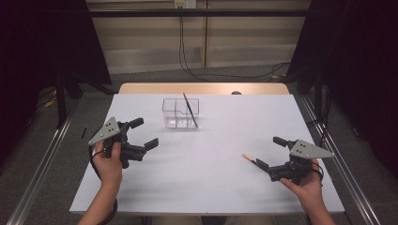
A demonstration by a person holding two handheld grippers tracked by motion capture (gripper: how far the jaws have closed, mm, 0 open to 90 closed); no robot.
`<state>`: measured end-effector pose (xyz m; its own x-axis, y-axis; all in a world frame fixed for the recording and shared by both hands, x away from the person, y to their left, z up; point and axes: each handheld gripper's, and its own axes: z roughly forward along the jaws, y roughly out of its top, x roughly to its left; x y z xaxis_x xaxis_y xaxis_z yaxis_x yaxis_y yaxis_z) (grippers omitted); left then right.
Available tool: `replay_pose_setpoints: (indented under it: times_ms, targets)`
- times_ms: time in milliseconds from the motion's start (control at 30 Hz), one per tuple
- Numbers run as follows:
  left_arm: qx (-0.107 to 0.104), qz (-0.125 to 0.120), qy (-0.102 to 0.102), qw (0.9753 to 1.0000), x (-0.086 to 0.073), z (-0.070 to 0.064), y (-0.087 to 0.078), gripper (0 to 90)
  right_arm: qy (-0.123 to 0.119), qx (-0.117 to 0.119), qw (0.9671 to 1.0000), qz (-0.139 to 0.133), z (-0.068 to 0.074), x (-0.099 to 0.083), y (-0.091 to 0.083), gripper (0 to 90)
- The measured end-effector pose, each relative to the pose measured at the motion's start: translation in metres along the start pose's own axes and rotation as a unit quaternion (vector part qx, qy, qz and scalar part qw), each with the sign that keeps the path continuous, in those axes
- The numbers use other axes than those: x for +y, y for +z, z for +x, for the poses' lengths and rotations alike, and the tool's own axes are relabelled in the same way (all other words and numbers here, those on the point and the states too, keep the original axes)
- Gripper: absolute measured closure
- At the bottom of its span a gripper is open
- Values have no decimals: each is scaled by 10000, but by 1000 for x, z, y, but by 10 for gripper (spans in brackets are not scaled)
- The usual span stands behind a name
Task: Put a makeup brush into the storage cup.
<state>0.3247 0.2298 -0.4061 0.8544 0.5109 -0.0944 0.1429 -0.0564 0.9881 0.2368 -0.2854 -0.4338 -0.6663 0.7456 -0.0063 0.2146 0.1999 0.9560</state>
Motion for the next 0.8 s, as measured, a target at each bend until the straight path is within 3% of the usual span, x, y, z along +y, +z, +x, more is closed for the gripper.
replay_pose_setpoints:
  times_ms: [433,800]
  targets:
    - [193,-53,-39,9998,-3,1,-21,0,-5,-3,10000,2,0,0,0,0]
    - [242,-57,49,9997,-5,-1,-32,0,-15,-12,10000,1,-1,0,0,0]
